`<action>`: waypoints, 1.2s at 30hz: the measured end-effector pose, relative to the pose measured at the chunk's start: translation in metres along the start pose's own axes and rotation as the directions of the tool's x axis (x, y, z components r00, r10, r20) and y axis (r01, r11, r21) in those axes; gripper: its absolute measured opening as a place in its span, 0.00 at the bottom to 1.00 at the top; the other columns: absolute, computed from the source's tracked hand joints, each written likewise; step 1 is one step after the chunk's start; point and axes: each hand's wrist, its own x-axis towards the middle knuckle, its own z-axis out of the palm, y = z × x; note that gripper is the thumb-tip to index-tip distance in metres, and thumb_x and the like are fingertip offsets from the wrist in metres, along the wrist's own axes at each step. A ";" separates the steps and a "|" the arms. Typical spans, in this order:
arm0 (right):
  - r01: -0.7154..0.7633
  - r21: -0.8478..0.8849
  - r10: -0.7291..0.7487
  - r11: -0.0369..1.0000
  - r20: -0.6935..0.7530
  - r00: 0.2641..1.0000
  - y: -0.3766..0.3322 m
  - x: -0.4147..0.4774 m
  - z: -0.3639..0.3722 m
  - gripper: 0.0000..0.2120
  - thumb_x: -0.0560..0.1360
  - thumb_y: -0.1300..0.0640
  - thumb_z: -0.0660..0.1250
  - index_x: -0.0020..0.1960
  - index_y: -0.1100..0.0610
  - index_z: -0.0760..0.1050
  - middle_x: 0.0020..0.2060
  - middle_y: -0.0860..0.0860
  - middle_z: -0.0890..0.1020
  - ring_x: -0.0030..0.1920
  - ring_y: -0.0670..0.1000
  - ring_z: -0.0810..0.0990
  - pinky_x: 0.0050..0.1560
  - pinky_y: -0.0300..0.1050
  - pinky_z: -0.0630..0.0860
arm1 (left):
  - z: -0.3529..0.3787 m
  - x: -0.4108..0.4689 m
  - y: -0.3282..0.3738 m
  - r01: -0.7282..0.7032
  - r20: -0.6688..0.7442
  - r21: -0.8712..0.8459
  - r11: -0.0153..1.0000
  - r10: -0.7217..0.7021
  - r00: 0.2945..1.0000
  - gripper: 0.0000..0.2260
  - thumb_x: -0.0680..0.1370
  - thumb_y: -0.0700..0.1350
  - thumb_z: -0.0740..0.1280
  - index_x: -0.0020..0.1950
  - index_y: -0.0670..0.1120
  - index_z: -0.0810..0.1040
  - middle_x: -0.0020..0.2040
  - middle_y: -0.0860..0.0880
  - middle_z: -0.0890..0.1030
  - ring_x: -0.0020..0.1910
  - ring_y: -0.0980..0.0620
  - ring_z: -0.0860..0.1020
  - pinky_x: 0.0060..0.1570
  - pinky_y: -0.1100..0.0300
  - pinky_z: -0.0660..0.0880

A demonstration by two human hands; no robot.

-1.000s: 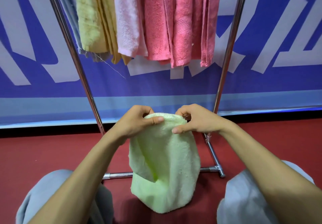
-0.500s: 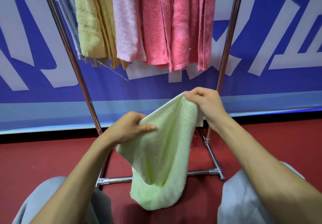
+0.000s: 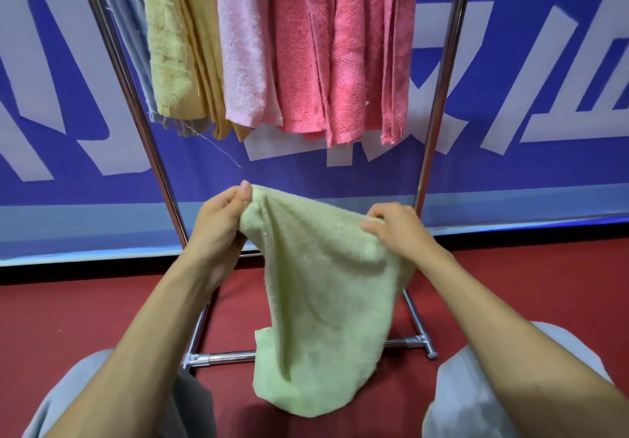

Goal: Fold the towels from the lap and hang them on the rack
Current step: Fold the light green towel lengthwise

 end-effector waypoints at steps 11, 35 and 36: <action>-0.083 -0.223 0.163 0.971 0.368 0.915 -0.003 -0.008 0.007 0.06 0.74 0.59 0.69 0.38 0.55 0.76 0.27 0.51 0.80 0.30 0.49 0.80 0.32 0.39 0.75 | -0.015 0.004 0.008 0.048 -0.353 -0.371 0.927 -0.189 0.916 0.12 0.81 0.41 0.60 0.38 0.43 0.73 0.30 0.49 0.72 0.25 0.56 0.72 0.29 0.66 0.72; 0.041 0.574 -0.134 0.818 0.121 0.984 -0.058 -0.034 0.007 0.05 0.71 0.60 0.73 0.43 0.62 0.83 0.32 0.58 0.82 0.34 0.52 0.80 0.42 0.50 0.82 | 0.043 -0.015 -0.029 0.334 -0.078 -0.042 0.942 -0.337 0.938 0.07 0.75 0.33 0.67 0.51 0.33 0.80 0.23 0.51 0.77 0.22 0.58 0.75 0.40 0.60 0.79; 0.057 0.551 -0.142 0.833 0.113 0.983 -0.058 -0.035 0.010 0.03 0.69 0.58 0.74 0.41 0.59 0.83 0.33 0.57 0.84 0.35 0.52 0.81 0.44 0.54 0.82 | 0.043 -0.016 -0.029 0.327 -0.086 -0.033 0.944 -0.329 0.940 0.06 0.75 0.33 0.68 0.50 0.33 0.80 0.25 0.49 0.79 0.24 0.57 0.77 0.38 0.61 0.79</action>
